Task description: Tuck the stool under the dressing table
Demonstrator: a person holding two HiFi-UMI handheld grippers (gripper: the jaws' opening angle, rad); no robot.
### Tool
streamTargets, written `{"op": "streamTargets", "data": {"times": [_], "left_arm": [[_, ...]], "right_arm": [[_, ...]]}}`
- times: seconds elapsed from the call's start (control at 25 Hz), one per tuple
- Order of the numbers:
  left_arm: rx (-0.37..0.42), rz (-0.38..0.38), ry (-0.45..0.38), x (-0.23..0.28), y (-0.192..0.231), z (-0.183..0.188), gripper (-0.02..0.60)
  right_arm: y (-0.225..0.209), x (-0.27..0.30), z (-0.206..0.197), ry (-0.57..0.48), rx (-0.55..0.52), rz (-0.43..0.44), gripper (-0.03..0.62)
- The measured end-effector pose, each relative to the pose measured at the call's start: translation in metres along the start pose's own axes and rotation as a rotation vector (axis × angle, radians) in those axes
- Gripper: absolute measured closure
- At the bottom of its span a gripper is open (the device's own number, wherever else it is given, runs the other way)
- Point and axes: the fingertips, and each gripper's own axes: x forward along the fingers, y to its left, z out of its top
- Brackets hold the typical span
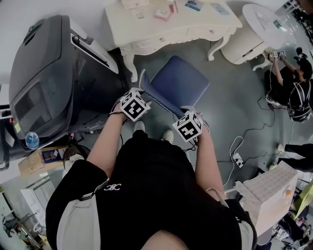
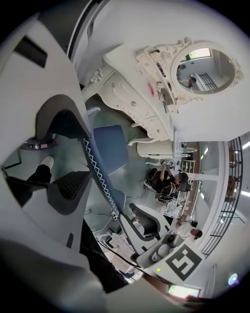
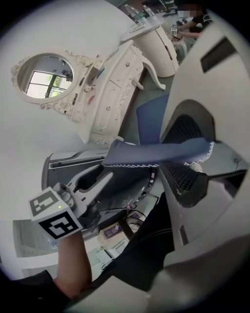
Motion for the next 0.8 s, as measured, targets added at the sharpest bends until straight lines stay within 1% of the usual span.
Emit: {"op": "streamTargets", "data": {"times": [0.08,0.16,0.24,0.32,0.4,0.52,0.6,0.68,0.72,0.8], "left_arm": [[0.027,-0.009,0.003,0.003,0.002,0.002,0.385],[0.045,-0.039,0.004,0.002,0.005,0.001,0.387],[0.071,-0.083,0.003,0.0,0.003,0.0,0.387],[0.117,-0.102,0.003,-0.002,0.001,0.002,0.385],[0.152,-0.102,0.004,-0.003,0.002,0.005,0.385],[0.19,-0.106,0.015,0.003,0.006,0.009,0.385],[0.216,-0.095,0.025,0.009,0.009,0.007,0.385],[0.207,-0.092,0.013,0.011,0.013,0.007,0.383],[0.194,-0.093,0.004,0.011,0.015,0.008,0.383],[0.177,-0.093,-0.005,0.011,0.02,0.01,0.383]], "right_arm": [[-0.001,0.002,-0.003,0.012,0.02,-0.014,0.482],[-0.001,0.001,-0.001,0.009,0.044,-0.018,0.482],[0.004,0.001,-0.003,0.022,0.054,0.013,0.48],[0.01,0.001,-0.008,0.041,0.063,0.043,0.473],[0.009,0.004,-0.013,0.06,0.07,0.025,0.473],[0.004,0.012,-0.02,0.108,0.073,-0.027,0.471],[0.003,0.015,-0.02,0.115,0.132,-0.034,0.471],[0.0,0.016,-0.017,0.082,0.234,-0.025,0.471],[-0.002,0.017,-0.015,0.06,0.269,-0.025,0.471],[-0.007,0.018,-0.012,0.047,0.281,-0.046,0.47]]}}
